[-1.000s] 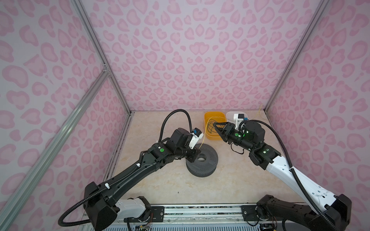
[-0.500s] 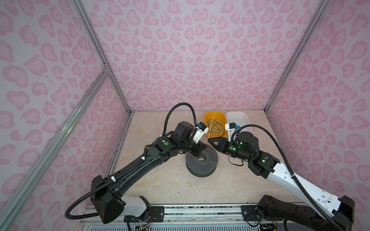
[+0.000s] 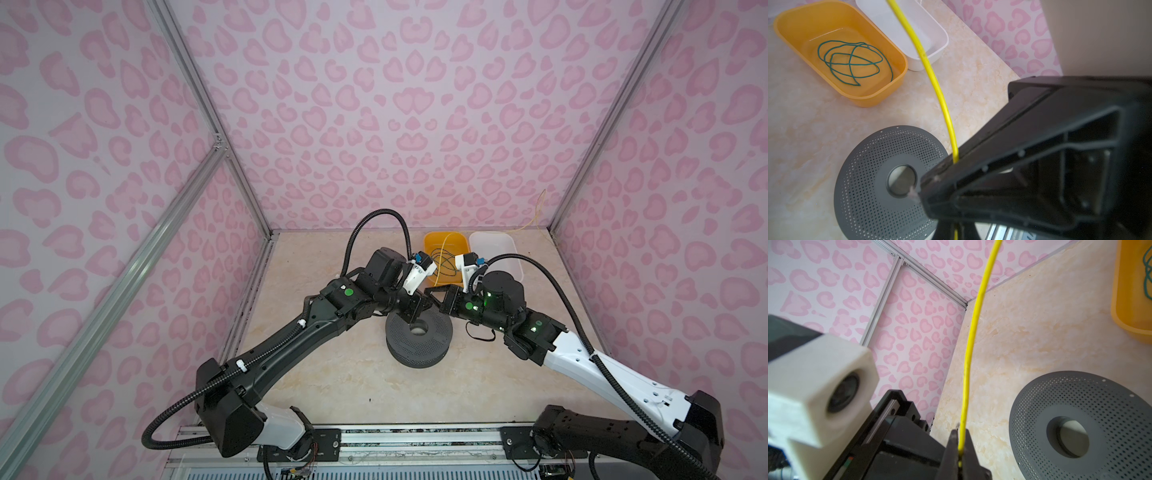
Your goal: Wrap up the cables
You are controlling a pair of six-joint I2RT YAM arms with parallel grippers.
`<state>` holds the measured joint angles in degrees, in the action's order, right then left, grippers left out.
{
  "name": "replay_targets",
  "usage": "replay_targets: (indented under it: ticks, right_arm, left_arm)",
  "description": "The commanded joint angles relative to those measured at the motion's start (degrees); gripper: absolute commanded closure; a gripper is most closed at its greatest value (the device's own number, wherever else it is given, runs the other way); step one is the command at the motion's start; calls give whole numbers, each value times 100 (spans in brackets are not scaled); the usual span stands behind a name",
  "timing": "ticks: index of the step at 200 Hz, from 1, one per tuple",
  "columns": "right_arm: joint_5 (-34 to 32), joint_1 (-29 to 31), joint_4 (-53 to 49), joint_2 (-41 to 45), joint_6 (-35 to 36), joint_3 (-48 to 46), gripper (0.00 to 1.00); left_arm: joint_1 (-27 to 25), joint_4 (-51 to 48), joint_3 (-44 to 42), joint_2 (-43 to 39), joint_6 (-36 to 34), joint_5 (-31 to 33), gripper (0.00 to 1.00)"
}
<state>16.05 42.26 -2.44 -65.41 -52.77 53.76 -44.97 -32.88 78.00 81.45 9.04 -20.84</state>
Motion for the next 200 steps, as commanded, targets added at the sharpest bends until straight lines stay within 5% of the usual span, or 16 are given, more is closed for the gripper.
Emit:
replay_targets:
  ticks: [1, 17, 43, 64, 93, 127, 200]
  right_arm:
    - [-186, -16, 25, -5, 183, 12, 100]
    - [-190, -58, -26, 31, 263, -5, 100]
    - [-259, -129, -126, 149, 362, -38, 100]
    - [-286, -174, -176, 211, 438, -66, 100]
    - [-186, -318, -128, 172, 426, -185, 100]
    - [-53, -385, -126, 38, 538, -225, 100]
    - [-267, -376, 383, -119, 593, -792, 100]
  left_arm:
    - [-15, 133, 41, 7, -79, -297, 96]
    - [-19, 117, 21, -23, -81, -176, 93]
    - [-12, 138, -56, -144, -66, 29, 58]
    - [14, 102, -334, -375, -63, 250, 45]
    - [303, 464, -1044, -1046, 269, 850, 40]
    - [1269, 1696, -2749, -2030, 1665, 1006, 27]
    - [2142, 4258, -4659, -1615, 3421, -756, 23]
